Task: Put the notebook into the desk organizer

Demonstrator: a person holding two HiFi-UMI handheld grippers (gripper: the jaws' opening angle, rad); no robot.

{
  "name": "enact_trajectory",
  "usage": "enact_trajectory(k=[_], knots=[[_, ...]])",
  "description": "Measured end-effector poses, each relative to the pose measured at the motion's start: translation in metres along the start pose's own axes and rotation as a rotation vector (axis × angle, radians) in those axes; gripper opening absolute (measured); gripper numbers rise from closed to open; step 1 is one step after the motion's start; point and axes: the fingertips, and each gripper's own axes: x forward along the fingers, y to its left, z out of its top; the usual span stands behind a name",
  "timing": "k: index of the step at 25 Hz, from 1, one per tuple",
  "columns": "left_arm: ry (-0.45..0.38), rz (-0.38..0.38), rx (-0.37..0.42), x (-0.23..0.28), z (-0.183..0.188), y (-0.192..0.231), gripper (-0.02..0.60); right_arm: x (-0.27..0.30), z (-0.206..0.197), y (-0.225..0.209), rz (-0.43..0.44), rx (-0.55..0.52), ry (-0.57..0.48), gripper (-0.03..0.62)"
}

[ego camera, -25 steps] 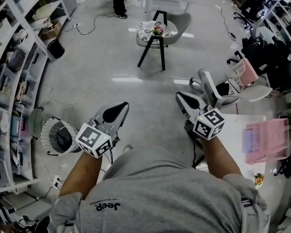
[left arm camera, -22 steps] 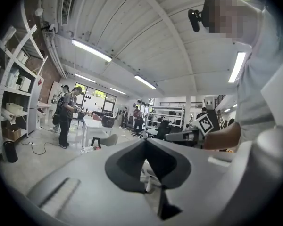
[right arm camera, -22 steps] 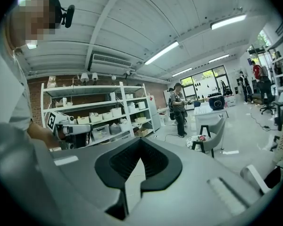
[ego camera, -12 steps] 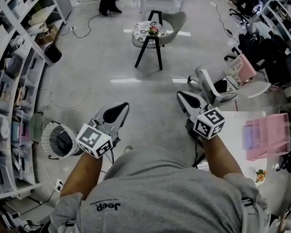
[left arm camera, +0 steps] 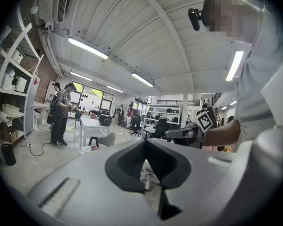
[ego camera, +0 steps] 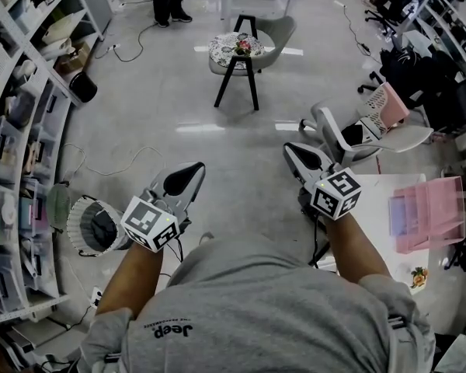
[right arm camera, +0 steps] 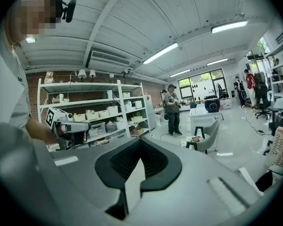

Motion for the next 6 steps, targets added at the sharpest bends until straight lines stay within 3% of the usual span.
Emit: enact_trajectory(k=[6], knots=[[0.004,0.003,0.005,0.0021,-0.0011,0.0018,0.058,-0.0004,0.0008,-0.0050,-0.007,-0.004,0.000,0.002]])
